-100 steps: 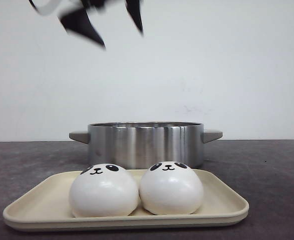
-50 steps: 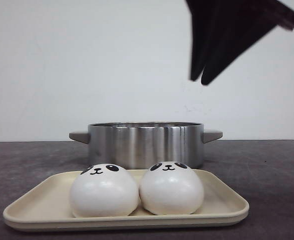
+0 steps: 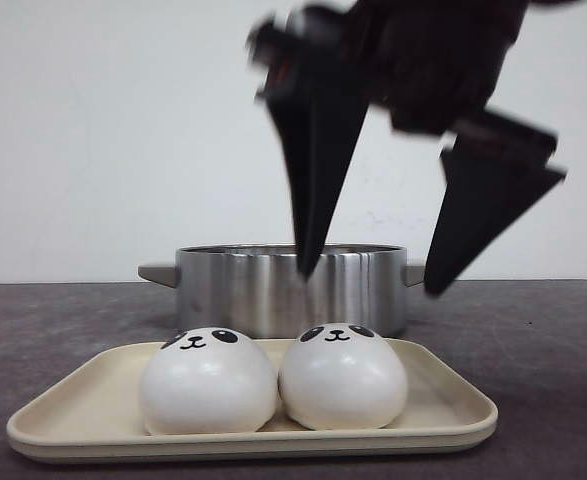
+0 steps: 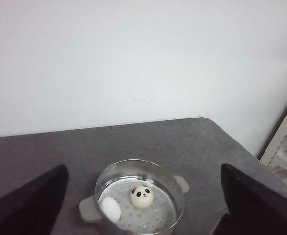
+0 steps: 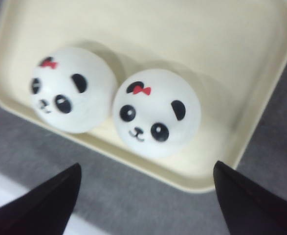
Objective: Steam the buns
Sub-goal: 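Lower the right gripper onto a nearer panda bun and close it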
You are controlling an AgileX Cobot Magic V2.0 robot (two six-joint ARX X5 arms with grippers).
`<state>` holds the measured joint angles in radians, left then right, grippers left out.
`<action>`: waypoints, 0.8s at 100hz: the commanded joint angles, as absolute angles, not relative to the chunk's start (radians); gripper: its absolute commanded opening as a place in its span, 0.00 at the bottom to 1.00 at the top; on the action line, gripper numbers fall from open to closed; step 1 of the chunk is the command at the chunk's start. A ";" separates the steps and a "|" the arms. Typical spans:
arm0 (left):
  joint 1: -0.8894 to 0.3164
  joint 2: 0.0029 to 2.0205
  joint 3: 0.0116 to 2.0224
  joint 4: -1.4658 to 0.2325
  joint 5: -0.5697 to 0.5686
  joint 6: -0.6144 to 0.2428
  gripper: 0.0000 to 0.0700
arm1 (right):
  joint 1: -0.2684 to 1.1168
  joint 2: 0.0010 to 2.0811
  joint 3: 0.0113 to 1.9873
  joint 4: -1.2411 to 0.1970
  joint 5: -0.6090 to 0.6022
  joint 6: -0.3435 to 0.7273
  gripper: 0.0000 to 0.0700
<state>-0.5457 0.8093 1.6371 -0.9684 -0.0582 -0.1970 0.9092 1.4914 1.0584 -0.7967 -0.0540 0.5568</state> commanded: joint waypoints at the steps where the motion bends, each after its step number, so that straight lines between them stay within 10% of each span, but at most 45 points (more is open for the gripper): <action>1: -0.552 0.821 1.657 -0.981 -0.065 -0.184 0.85 | 0.918 1.537 1.066 -0.777 -0.052 0.544 0.78; 66: -0.552 0.822 1.646 -1.049 -0.065 -0.184 0.85 | 0.901 1.676 1.066 -0.709 -0.017 0.548 0.57; 80: -0.552 0.822 1.646 -1.049 -0.065 -0.184 0.85 | 0.892 1.676 1.066 -0.706 0.004 0.546 0.29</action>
